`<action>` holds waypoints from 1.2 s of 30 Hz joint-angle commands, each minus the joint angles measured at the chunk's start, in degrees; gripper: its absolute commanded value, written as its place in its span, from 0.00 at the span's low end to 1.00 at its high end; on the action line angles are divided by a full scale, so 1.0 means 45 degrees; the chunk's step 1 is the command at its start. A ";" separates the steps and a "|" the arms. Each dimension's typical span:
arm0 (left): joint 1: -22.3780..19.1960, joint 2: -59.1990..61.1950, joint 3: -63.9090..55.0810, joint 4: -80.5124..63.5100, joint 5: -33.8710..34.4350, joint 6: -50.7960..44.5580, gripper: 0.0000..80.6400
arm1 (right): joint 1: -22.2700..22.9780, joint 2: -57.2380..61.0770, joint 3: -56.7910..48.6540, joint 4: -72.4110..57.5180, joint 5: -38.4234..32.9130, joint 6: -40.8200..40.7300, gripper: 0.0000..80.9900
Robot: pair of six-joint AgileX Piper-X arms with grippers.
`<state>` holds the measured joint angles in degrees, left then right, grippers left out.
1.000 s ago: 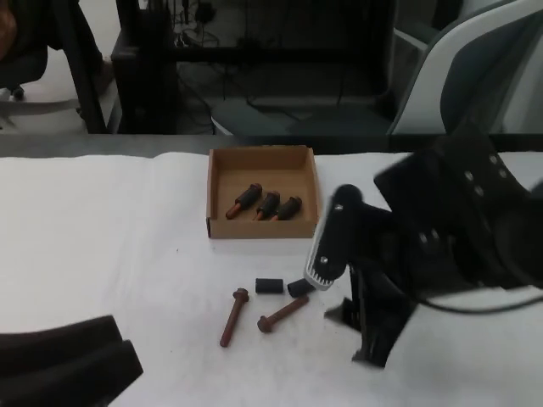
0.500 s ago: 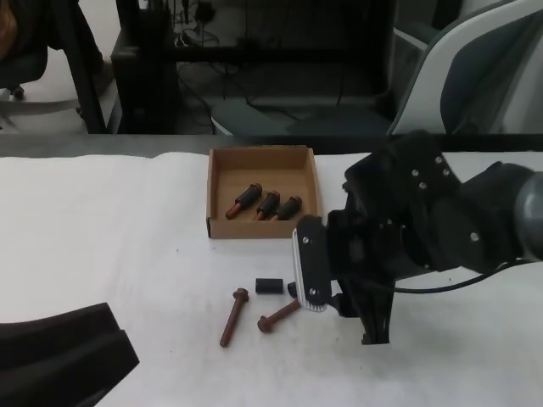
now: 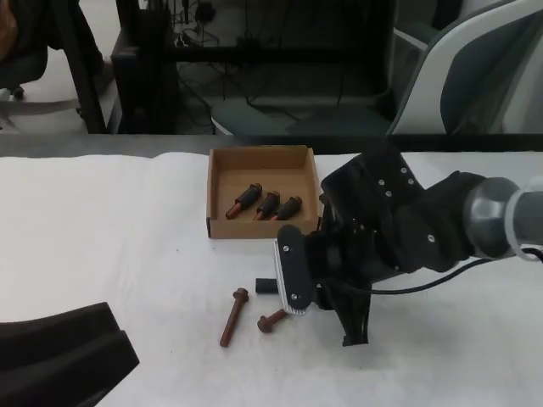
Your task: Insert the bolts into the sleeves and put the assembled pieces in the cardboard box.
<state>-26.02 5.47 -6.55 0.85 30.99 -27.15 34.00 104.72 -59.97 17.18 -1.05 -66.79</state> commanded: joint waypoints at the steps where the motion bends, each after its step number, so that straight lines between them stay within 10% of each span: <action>1: 0.0028 -0.0080 -0.0002 -0.0443 0.0000 0.0130 0.48 | -0.0004 0.0035 -0.0157 -0.0078 -0.0422 -0.0164 0.52; 36: 0.0028 -0.0080 -0.0002 -0.1689 0.0000 0.0130 0.48 | -0.0670 0.1018 -0.0157 -0.0078 -0.0517 -0.2258 0.52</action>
<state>-26.02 5.47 -6.55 -5.59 30.99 -26.89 31.83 107.86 -60.89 16.34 -4.44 -75.83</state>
